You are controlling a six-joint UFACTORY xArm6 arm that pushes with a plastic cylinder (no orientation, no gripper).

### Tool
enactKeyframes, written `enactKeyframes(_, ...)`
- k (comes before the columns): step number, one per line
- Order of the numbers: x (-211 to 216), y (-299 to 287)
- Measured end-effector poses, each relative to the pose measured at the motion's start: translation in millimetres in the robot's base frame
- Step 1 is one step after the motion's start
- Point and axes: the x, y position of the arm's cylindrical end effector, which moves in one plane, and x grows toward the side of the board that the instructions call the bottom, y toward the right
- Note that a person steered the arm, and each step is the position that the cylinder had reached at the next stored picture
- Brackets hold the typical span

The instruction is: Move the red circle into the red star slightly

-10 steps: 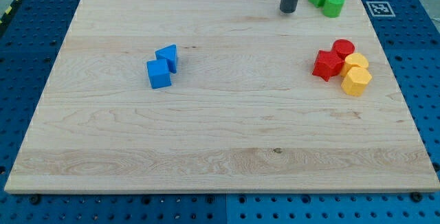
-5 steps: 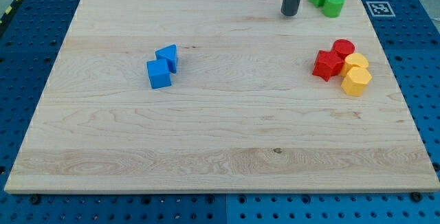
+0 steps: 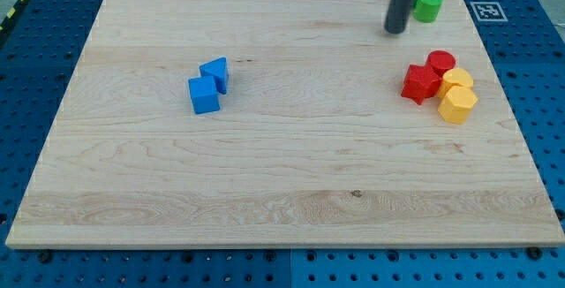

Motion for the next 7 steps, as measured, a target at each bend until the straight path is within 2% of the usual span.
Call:
enactKeyframes(1,10,39)
enactKeyframes(2,13,43)
enactKeyframes(4,75,55)
enactKeyframes(6,105,98)
enactKeyframes(7,132,92)
